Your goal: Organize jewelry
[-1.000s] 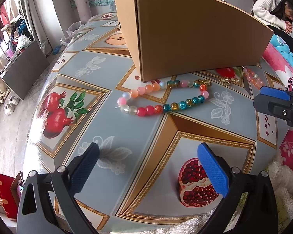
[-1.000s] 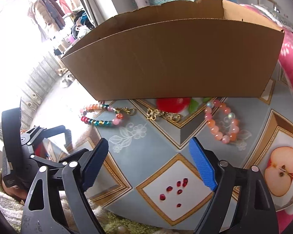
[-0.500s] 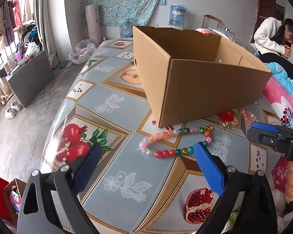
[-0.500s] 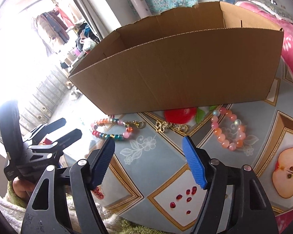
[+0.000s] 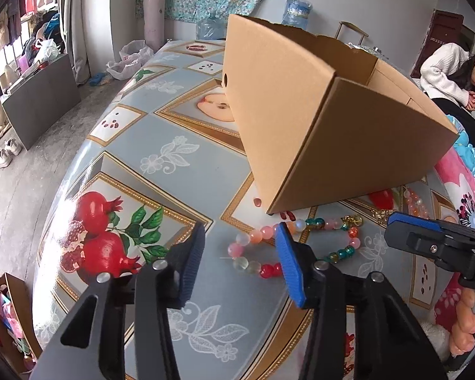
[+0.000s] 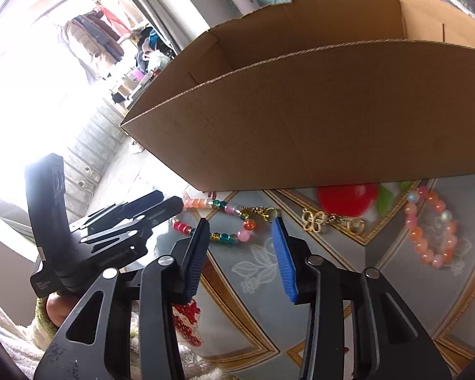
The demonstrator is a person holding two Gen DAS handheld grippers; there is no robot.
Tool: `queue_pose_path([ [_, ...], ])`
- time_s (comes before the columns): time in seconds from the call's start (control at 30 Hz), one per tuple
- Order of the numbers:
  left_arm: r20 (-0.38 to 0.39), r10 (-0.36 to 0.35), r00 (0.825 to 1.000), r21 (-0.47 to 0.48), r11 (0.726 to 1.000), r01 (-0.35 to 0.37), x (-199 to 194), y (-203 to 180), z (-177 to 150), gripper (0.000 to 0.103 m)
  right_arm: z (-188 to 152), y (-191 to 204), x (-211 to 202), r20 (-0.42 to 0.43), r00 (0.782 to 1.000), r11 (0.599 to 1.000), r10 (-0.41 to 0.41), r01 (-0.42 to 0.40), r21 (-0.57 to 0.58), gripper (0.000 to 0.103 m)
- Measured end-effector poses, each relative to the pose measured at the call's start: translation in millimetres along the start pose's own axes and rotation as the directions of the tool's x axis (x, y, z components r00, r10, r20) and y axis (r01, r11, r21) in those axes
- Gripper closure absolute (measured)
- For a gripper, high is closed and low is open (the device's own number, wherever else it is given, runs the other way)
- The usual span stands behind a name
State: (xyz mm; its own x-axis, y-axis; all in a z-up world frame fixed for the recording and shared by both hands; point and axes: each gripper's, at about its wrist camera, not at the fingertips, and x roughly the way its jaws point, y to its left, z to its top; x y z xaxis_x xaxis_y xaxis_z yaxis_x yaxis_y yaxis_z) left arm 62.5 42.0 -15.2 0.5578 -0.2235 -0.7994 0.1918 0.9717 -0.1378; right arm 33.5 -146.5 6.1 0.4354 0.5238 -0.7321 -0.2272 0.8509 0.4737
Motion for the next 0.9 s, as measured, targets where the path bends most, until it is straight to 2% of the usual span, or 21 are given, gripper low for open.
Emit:
queue_pose_path([
  [0.1,-0.013,-0.001,1.0,0.001,1.0,0.001,3.9,2.4,-1.1,0.066,3.0,0.3,7.2,-0.021,1.0,1.0,-0.008,0.009,0.012,0.073],
  [0.23,-0.006,0.001,1.0,0.024,1.0,-0.001,3.1,-1.2,-4.3,0.066,4.6,3.2,15.8,-0.04,0.998,0.999,-0.043,0.043,0.009,0.077],
  [0.3,-0.004,0.004,1.0,0.043,0.999,-0.004,2.8,-4.8,-5.8,0.066,4.5,3.4,20.6,-0.058,0.997,0.998,-0.058,0.059,0.008,0.084],
  [0.4,0.0,0.004,1.0,0.069,0.998,-0.004,3.6,-12.2,-7.3,0.066,4.3,5.5,26.8,-0.082,0.995,0.998,-0.062,0.063,0.013,0.088],
  [0.57,0.003,0.004,1.0,0.1,0.995,-0.005,4.4,-20.2,-9.9,0.066,4.9,7.3,30.2,-0.089,0.995,0.998,-0.054,0.056,0.026,0.086],
  [0.83,0.005,-0.003,1.0,0.12,0.993,0.003,3.9,-23.2,-11.6,0.066,14.6,5.2,37.3,-0.09,0.991,0.994,-0.099,0.102,0.033,0.086],
  [0.9,0.005,-0.004,1.0,0.124,0.992,0.003,4.0,-23.6,-11.3,0.066,13.7,9.7,38.4,-0.085,0.988,0.992,-0.127,0.128,0.007,0.091],
])
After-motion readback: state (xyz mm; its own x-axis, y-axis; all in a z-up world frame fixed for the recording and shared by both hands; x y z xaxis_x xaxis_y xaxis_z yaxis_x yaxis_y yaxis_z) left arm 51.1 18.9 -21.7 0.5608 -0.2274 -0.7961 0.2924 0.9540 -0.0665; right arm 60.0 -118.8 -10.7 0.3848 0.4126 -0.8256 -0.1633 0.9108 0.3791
